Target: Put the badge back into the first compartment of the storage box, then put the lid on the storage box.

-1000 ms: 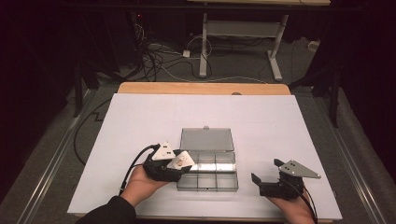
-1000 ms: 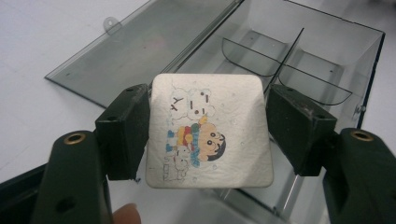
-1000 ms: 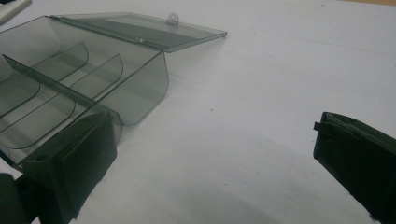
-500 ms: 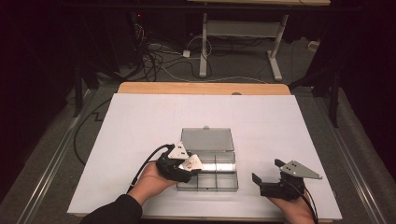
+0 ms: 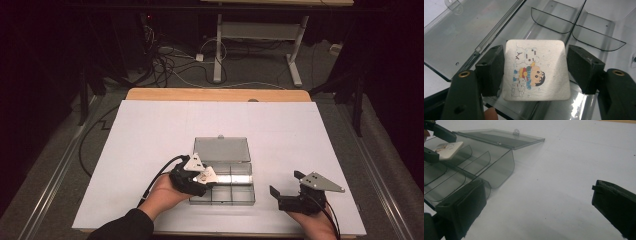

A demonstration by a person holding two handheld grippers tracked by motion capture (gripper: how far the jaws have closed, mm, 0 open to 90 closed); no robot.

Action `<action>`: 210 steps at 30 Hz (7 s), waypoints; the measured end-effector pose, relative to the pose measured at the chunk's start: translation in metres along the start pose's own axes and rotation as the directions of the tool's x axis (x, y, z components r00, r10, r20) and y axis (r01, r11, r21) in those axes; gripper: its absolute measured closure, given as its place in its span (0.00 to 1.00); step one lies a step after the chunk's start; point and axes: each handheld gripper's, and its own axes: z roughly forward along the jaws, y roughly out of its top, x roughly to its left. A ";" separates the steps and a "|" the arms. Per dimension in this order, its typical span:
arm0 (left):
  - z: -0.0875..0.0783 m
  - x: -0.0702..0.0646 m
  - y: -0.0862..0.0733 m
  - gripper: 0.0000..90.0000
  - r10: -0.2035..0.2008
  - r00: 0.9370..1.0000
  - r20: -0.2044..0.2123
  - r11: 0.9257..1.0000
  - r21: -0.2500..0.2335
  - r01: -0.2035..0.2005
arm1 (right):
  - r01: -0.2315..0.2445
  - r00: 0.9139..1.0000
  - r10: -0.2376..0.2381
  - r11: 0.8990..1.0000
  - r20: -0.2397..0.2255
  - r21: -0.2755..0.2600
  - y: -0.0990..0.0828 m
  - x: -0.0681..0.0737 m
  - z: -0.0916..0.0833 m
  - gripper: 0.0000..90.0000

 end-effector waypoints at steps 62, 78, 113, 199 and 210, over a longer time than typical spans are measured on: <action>-0.015 -0.020 -0.007 0.98 0.051 0.994 0.094 0.995 0.085 -0.059 | -0.011 1.000 0.011 1.000 -0.015 0.001 -0.001 -0.002 -0.001 0.00; -0.023 -0.007 -0.013 0.98 0.003 1.000 -0.009 0.998 0.062 -0.003 | -0.011 1.000 0.011 1.000 -0.010 -0.005 0.000 -0.002 -0.002 0.00; -0.070 0.028 -0.075 0.97 -0.218 0.973 -0.069 0.969 -0.130 0.208 | 0.006 1.000 -0.006 1.000 -0.026 0.004 0.004 0.001 0.006 0.00; -0.023 0.077 -0.023 0.00 -0.337 0.939 -0.060 0.923 -0.215 0.318 | 0.012 1.000 -0.012 1.000 -0.018 0.013 0.011 0.007 0.026 0.00; 0.001 0.094 -0.018 0.00 -0.382 0.924 -0.011 0.902 -0.223 0.371 | -0.004 1.000 0.004 1.000 -0.027 0.015 0.018 0.007 0.029 0.00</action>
